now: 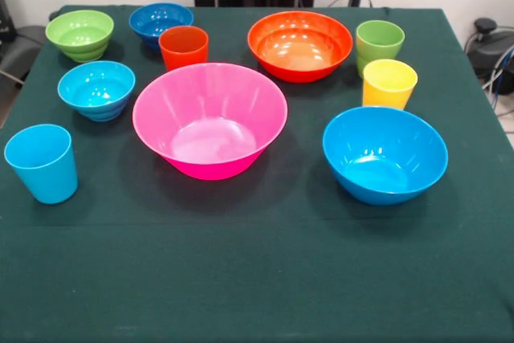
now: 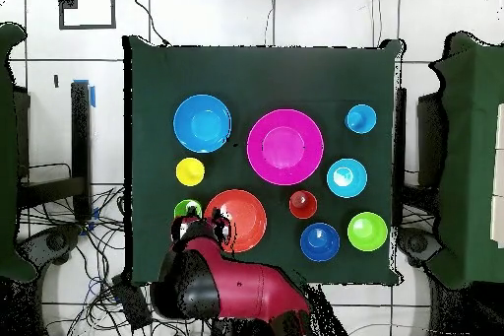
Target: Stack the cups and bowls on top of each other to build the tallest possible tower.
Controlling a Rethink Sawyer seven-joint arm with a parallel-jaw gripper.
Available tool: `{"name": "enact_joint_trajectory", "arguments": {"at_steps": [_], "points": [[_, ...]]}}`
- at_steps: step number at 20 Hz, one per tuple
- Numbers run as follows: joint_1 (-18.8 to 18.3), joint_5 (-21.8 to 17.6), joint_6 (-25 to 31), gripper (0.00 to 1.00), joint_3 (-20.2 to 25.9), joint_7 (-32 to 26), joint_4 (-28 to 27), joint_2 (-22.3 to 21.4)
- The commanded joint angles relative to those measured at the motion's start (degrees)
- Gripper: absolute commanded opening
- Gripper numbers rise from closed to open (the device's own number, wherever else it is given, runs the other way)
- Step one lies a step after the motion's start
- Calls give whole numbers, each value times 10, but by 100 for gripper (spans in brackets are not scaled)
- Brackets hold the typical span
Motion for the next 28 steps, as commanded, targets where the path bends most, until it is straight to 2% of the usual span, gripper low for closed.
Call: {"name": "enact_joint_trajectory", "arguments": {"at_steps": [1, 3, 5, 7, 9, 14, 19, 24, 28], "points": [[13, 68, 183, 100, -14, 124, -18, 9], [21, 74, 191, 100, -13, 125, -25, 10], [40, 78, 219, 100, -25, 131, -32, -9], [75, 67, 243, 100, -61, 142, -50, -17], [69, 58, 241, 100, -67, 135, -59, -3], [-6, 31, 274, 100, -59, 76, -101, 31], [-70, -5, 333, 100, -29, 3, -198, 110], [-87, -57, 343, 100, -15, -27, -298, 198], [-89, -88, 362, 100, -6, -36, -367, 250]]}}
